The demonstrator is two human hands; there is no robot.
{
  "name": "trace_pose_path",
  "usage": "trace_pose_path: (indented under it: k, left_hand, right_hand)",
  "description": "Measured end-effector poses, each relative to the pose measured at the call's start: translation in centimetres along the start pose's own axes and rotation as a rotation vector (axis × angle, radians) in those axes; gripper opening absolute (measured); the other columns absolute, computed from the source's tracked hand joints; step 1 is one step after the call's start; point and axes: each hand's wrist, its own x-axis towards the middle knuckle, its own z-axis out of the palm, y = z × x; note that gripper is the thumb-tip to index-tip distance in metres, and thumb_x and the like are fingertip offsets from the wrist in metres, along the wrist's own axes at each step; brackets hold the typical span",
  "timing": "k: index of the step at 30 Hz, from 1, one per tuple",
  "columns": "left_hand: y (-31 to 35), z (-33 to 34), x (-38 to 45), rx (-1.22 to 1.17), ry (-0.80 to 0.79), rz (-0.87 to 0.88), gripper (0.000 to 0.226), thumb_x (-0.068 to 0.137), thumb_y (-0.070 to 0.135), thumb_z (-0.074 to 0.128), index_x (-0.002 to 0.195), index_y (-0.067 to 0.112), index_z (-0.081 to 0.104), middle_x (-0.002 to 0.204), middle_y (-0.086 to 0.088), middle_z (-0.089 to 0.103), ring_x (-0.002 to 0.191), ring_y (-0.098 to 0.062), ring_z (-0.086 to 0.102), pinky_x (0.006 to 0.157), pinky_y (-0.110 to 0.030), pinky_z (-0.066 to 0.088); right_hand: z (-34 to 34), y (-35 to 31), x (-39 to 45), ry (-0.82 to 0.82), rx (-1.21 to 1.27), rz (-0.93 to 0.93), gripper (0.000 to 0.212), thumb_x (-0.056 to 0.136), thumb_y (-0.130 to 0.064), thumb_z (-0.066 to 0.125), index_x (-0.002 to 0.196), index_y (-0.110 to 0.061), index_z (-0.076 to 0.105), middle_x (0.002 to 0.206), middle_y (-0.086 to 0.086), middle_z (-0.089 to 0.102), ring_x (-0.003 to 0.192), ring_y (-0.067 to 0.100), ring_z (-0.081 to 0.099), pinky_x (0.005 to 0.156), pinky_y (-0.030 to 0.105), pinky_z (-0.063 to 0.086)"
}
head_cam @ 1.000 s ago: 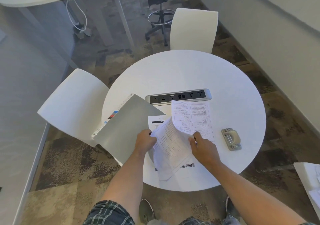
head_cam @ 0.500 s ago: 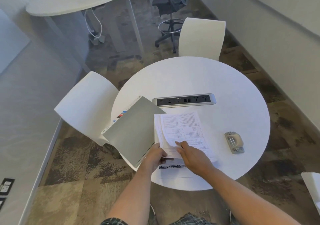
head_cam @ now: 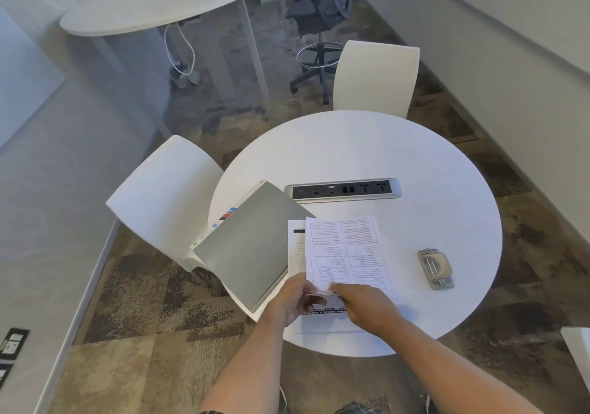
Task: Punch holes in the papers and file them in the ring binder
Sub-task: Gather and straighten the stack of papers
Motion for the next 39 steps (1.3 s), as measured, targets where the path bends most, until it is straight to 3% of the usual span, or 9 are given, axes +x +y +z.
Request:
trace_pose_path:
  k: [5, 10, 19, 22, 25, 29, 32, 36, 39]
  left_hand:
    - [-0.4, -0.5, 1.1, 0.409, 0.433, 0.142, 0.035, 0.094, 0.040, 0.059, 0.100, 0.007, 0.068, 0.091, -0.001, 0.071, 0.081, -0.020, 0.065, 0.072, -0.039, 0.050]
    - [-1.8, -1.3, 1.1, 0.615, 0.655, 0.088, 0.050, 0.085, 0.040, 0.069, 0.125, 0.012, 0.055, 0.124, -0.007, 0.053, 0.108, -0.028, 0.060, 0.079, -0.034, 0.045]
    - [-1.6, -1.1, 3.0, 0.442, 0.582, 0.048, 0.049, 0.087, 0.025, 0.073, 0.127, 0.006, 0.053, 0.118, -0.005, 0.057, 0.097, -0.020, 0.055, 0.074, -0.027, 0.040]
    - [-1.8, -1.3, 3.2, 0.294, 0.586, 0.022, 0.021, 0.088, 0.023, 0.074, 0.096, 0.014, 0.056, 0.095, 0.001, 0.056, 0.083, -0.017, 0.055, 0.062, -0.028, 0.037]
    - [-2.0, -1.5, 3.5, 0.255, 0.504, 0.035, 0.041, 0.085, 0.021, 0.071, 0.066, 0.021, 0.035, 0.071, -0.003, 0.042, 0.065, -0.020, 0.042, 0.056, -0.029, 0.027]
    - [-2.1, -1.7, 4.3, 0.150, 0.397, -0.021, 0.014, 0.075, 0.019, 0.061, 0.083, 0.010, 0.052, 0.084, -0.012, 0.055, 0.074, -0.023, 0.056, 0.066, -0.034, 0.041]
    - [-2.4, -1.8, 5.3, -0.036, 0.331, -0.034, 0.050, 0.073, 0.029, 0.057, 0.113, 0.000, 0.064, 0.096, -0.015, 0.068, 0.087, -0.029, 0.066, 0.078, -0.041, 0.050]
    - [0.2, 0.1, 2.8, -0.205, 0.160, 0.023, 0.057, 0.104, 0.060, 0.035, 0.121, 0.019, 0.072, 0.115, -0.013, 0.077, 0.101, -0.032, 0.075, 0.084, -0.042, 0.058]
    - [0.9, -0.1, 2.6, -0.111, 0.106, 0.100, 0.037, 0.099, 0.040, 0.063, 0.125, 0.014, 0.071, 0.115, -0.009, 0.077, 0.101, -0.026, 0.076, 0.077, -0.034, 0.060]
  right_hand:
    - [-0.5, 0.3, 0.1, 0.067, 0.062, 0.131, 0.029, 0.107, -0.025, 0.040, 0.133, -0.025, 0.054, 0.106, 0.000, 0.075, 0.086, 0.024, 0.070, 0.075, 0.039, 0.058]
    - [0.2, 0.9, 0.1, 0.068, 0.190, 0.254, 0.032, 0.109, -0.033, 0.037, 0.138, -0.023, 0.046, 0.096, 0.004, 0.073, 0.080, 0.025, 0.068, 0.073, 0.041, 0.058]
    - [1.3, 1.5, -0.5, -0.062, 0.371, 0.335, 0.045, 0.110, -0.039, 0.032, 0.155, -0.034, 0.030, 0.107, 0.006, 0.073, 0.092, 0.022, 0.069, 0.088, 0.041, 0.057]
    - [1.4, 1.7, -0.5, -0.095, 0.394, 0.334, 0.044, 0.110, -0.039, 0.032, 0.154, -0.029, 0.034, 0.103, 0.004, 0.071, 0.090, 0.022, 0.068, 0.086, 0.040, 0.056]
    - [1.3, 1.8, -0.4, -0.087, 0.413, 0.341, 0.043, 0.110, -0.042, 0.031, 0.148, -0.026, 0.040, 0.105, 0.003, 0.070, 0.091, 0.018, 0.067, 0.085, 0.041, 0.058]
    - [0.8, 1.0, -0.1, -0.050, 0.439, 0.303, 0.042, 0.110, -0.043, 0.029, 0.148, -0.029, 0.041, 0.107, 0.000, 0.071, 0.091, 0.016, 0.067, 0.084, 0.038, 0.058]
    - [0.3, 0.0, -0.1, -0.039, 0.384, 0.228, 0.044, 0.110, -0.043, 0.027, 0.152, -0.035, 0.037, 0.115, 0.001, 0.072, 0.097, 0.020, 0.068, 0.087, 0.038, 0.057]
    - [0.0, -1.1, -0.3, -0.063, 0.343, 0.064, 0.044, 0.111, -0.039, 0.031, 0.153, -0.048, 0.037, 0.156, -0.013, 0.048, 0.136, 0.020, 0.052, 0.111, 0.034, 0.043]
    - [-0.4, -0.9, -0.5, -0.118, 0.294, -0.052, 0.043, 0.111, -0.038, 0.033, 0.152, -0.050, 0.037, 0.159, -0.017, 0.044, 0.143, 0.013, 0.044, 0.116, 0.032, 0.036]
